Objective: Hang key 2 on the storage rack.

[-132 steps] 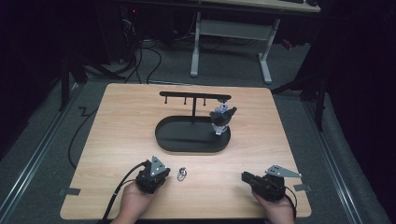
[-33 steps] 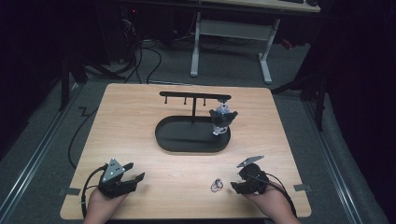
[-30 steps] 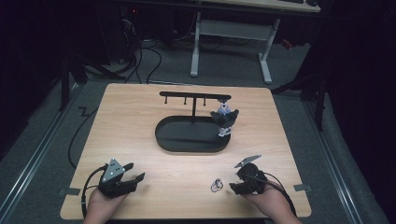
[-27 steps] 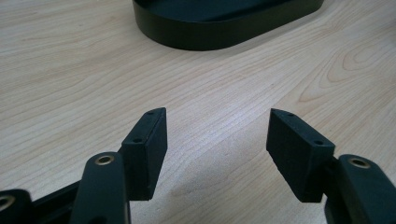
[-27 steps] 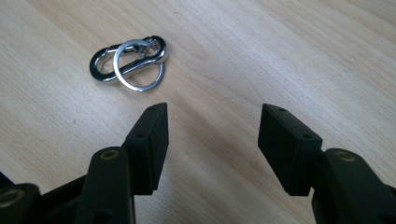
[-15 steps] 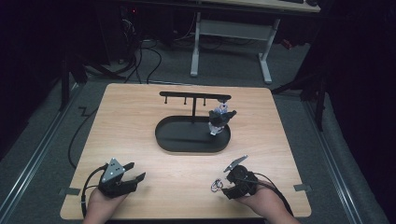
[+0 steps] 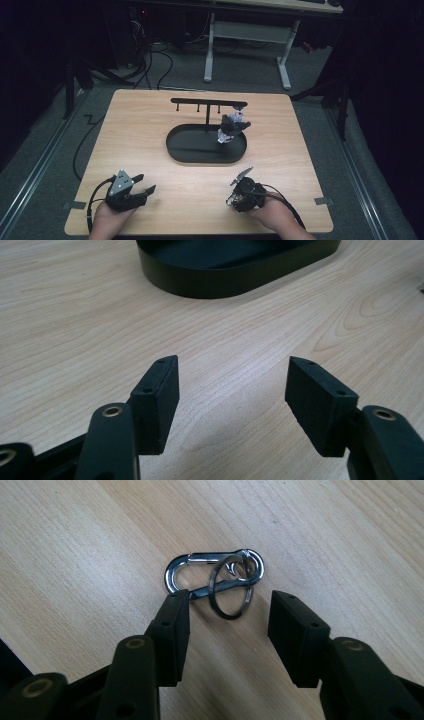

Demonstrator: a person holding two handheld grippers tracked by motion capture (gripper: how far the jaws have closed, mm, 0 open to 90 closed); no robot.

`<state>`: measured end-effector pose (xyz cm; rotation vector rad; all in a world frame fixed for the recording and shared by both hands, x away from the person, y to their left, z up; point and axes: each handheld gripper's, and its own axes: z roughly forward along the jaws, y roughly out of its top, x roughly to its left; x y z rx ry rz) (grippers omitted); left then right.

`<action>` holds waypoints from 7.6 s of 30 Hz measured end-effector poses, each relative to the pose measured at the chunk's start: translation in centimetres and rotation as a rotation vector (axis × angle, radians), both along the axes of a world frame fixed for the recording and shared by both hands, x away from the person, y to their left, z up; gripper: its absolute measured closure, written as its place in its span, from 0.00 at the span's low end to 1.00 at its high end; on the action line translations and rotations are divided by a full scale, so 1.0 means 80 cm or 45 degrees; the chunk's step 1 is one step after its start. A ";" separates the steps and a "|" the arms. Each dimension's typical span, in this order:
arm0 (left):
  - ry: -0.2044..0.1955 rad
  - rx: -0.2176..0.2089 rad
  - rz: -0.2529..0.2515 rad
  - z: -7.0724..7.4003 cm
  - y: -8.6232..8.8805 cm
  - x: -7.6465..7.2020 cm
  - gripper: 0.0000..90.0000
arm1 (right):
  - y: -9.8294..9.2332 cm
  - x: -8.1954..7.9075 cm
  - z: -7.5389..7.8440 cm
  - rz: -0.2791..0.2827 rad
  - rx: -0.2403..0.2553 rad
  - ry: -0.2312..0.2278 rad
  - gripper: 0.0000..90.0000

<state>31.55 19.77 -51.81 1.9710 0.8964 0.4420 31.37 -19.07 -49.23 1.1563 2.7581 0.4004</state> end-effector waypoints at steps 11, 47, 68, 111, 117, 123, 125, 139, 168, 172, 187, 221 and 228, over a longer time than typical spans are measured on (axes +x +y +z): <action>0.007 0.005 -0.006 -0.003 0.000 -0.001 0.43 | -0.003 0.001 0.004 0.007 0.001 -0.062 0.75; 0.011 0.017 -0.002 -0.005 0.000 -0.001 0.43 | -0.022 0.008 0.030 -0.019 0.175 -0.016 0.99; 0.001 0.008 -0.007 -0.003 0.002 -0.002 0.43 | -0.038 0.013 0.093 -0.059 0.154 -0.028 0.99; -0.001 0.015 -0.007 -0.005 0.005 -0.001 0.43 | -0.005 0.092 0.179 -0.094 0.113 -0.025 0.99; -0.001 0.020 -0.011 -0.005 0.005 -0.001 0.43 | 0.000 0.103 0.180 -0.100 0.116 -0.018 0.99; -0.001 0.025 -0.016 -0.005 0.004 0.000 0.43 | 0.009 0.117 0.184 -0.091 0.094 -0.016 0.99; 0.000 0.030 -0.017 -0.006 0.004 0.000 0.43 | 0.012 0.123 0.186 -0.083 0.106 -0.020 0.99; -0.006 0.032 -0.024 -0.007 0.005 -0.001 0.43 | 0.025 0.166 0.205 -0.111 0.095 -0.049 0.99; -0.005 0.037 -0.018 -0.007 0.009 -0.006 0.44 | 0.052 0.230 0.217 -0.156 0.149 -0.062 0.99; -0.006 0.037 -0.020 -0.007 0.009 -0.006 0.44 | 0.048 0.234 0.216 -0.154 0.153 -0.068 0.99; -0.007 0.039 -0.025 -0.008 0.009 -0.007 0.44 | 0.045 0.251 0.216 -0.189 0.161 -0.092 0.99; 0.000 0.066 -0.058 -0.008 0.003 -0.006 0.43 | 0.038 0.210 0.204 -0.225 0.227 -0.172 0.79; -0.005 0.065 -0.054 -0.009 0.000 -0.007 0.43 | 0.025 0.181 0.193 -0.208 0.261 -0.210 0.72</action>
